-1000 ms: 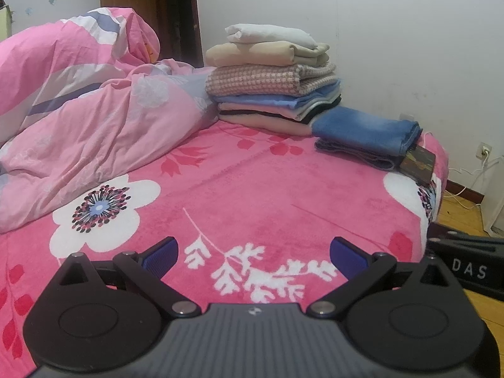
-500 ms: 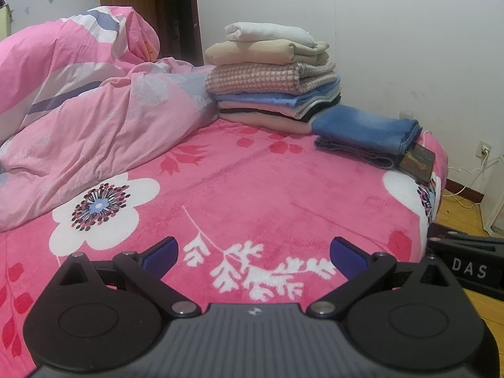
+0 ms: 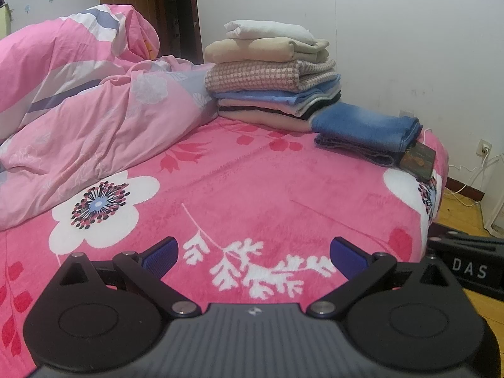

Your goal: Fold clothes

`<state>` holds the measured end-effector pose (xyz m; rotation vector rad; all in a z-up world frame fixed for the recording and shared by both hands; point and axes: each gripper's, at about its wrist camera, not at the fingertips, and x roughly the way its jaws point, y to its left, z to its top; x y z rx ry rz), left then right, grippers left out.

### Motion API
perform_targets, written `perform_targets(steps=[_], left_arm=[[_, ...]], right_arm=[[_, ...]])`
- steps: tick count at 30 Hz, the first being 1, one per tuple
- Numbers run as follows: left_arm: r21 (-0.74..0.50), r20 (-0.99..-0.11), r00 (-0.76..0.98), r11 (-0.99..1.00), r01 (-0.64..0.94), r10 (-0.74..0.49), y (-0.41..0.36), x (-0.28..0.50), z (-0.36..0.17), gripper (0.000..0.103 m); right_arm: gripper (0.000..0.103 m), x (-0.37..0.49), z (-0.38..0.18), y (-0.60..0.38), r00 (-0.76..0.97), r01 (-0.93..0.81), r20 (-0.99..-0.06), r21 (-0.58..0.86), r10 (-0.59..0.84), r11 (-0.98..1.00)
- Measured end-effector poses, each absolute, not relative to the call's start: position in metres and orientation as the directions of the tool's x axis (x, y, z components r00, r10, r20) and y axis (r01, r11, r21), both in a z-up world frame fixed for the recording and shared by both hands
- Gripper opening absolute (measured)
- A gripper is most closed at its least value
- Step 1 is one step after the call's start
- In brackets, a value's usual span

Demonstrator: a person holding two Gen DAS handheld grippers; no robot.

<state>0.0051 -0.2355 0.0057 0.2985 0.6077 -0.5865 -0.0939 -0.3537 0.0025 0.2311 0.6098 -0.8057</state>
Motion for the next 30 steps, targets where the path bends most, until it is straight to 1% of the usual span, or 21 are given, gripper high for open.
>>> perform_targets(steps=[30], left_arm=[[0.095,-0.617,0.664,0.797,0.596,-0.423,-0.2353,0.0063,0.004,0.103]], right_arm=[[0.102,-0.0938,0.0007,-0.3533,0.528,0.738,-0.597,-0.029,-0.604,0.674]])
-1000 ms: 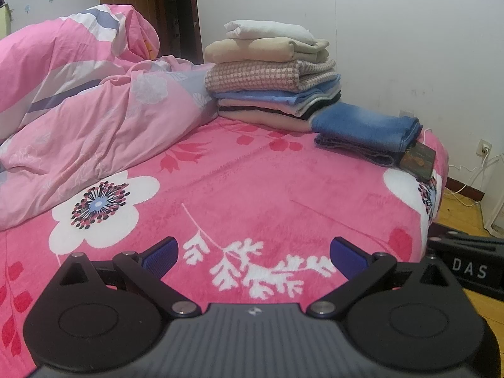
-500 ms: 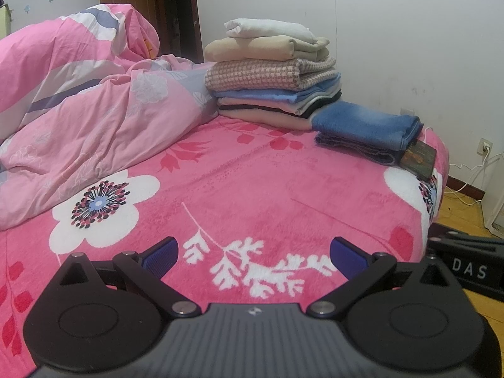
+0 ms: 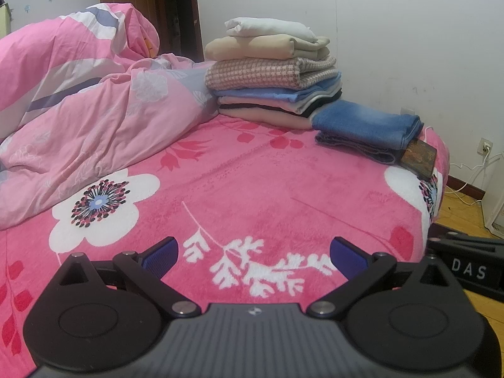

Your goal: Fold clothes

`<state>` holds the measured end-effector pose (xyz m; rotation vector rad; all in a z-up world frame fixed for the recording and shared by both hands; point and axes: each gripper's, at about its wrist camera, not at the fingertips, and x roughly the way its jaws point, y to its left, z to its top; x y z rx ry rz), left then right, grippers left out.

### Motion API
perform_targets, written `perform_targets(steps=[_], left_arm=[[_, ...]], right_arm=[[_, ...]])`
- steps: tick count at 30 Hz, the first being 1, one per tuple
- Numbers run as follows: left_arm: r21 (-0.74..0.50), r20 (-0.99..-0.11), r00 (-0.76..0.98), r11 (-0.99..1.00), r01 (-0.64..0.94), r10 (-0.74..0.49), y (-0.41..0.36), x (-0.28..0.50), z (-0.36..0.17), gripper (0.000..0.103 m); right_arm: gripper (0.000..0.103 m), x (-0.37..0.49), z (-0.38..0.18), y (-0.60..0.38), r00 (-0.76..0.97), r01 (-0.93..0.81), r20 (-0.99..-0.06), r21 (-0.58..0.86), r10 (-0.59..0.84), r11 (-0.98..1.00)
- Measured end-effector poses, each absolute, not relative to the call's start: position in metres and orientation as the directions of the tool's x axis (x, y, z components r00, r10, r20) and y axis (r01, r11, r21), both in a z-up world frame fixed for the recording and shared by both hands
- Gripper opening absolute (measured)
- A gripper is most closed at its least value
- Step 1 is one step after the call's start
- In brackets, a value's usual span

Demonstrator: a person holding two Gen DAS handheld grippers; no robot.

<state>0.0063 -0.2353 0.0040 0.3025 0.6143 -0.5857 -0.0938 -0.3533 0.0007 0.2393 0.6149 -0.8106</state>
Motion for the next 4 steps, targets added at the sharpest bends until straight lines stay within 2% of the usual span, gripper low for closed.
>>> perform_targets(steps=[4], left_arm=[[0.095,-0.618,0.663,0.797,0.597,-0.422,-0.2352,0.0063,0.0039,0.103]], right_arm=[[0.102,-0.0938,0.0005,-0.3533,0.528,0.738,-0.597,-0.029,-0.604,0.674]])
